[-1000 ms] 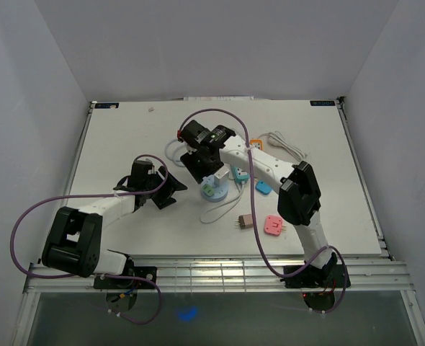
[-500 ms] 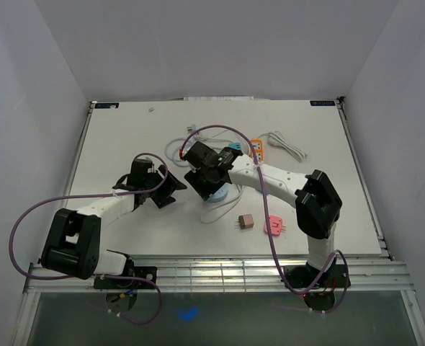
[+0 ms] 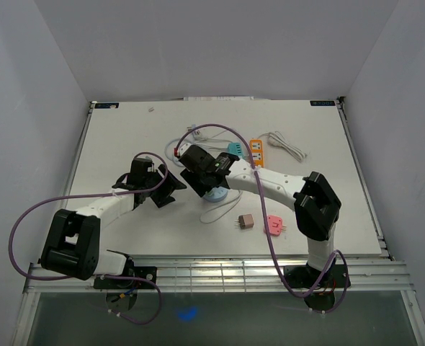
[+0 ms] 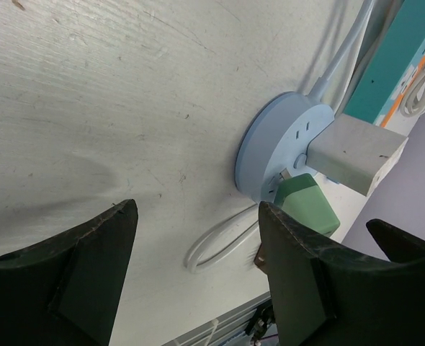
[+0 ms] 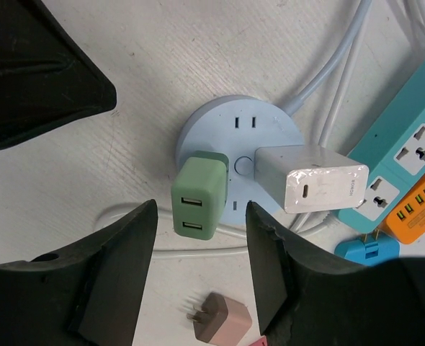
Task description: Insert the plug
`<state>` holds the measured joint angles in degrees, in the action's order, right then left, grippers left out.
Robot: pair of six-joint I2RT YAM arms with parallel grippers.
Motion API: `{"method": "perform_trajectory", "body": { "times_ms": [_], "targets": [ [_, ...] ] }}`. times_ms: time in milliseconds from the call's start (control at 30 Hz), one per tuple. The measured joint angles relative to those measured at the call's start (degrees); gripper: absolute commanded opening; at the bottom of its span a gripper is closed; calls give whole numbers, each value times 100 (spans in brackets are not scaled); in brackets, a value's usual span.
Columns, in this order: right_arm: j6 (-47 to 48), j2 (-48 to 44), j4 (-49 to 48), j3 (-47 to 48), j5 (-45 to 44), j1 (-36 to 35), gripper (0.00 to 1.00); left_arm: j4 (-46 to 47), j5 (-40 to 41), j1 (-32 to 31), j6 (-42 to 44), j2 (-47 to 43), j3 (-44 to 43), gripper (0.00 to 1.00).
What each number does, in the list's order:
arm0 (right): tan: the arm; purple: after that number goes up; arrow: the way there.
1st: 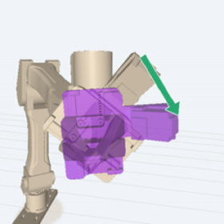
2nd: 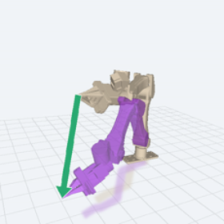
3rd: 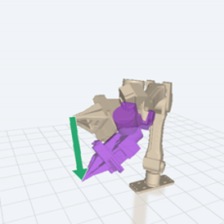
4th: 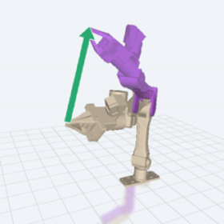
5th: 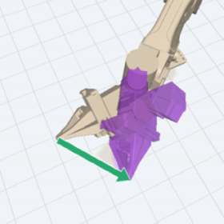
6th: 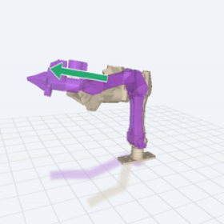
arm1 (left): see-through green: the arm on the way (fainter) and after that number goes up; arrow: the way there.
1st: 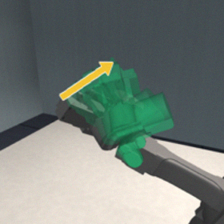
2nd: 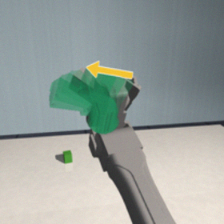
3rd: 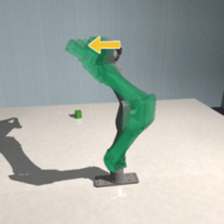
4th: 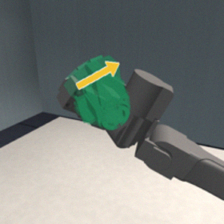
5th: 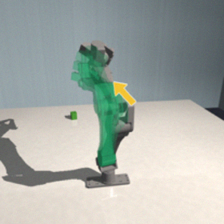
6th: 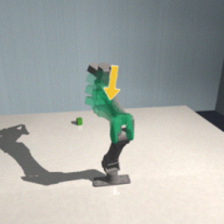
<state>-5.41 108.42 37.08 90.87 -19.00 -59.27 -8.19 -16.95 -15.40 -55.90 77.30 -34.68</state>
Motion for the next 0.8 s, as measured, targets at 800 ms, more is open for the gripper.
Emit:
{"method": "perform_trajectory", "body": {
  "times_ms": [800],
  "targets": [
    [26,7,-258,-455,-483,-254,53,-129,-129,212,127,9,-96,78]
  ]
}}
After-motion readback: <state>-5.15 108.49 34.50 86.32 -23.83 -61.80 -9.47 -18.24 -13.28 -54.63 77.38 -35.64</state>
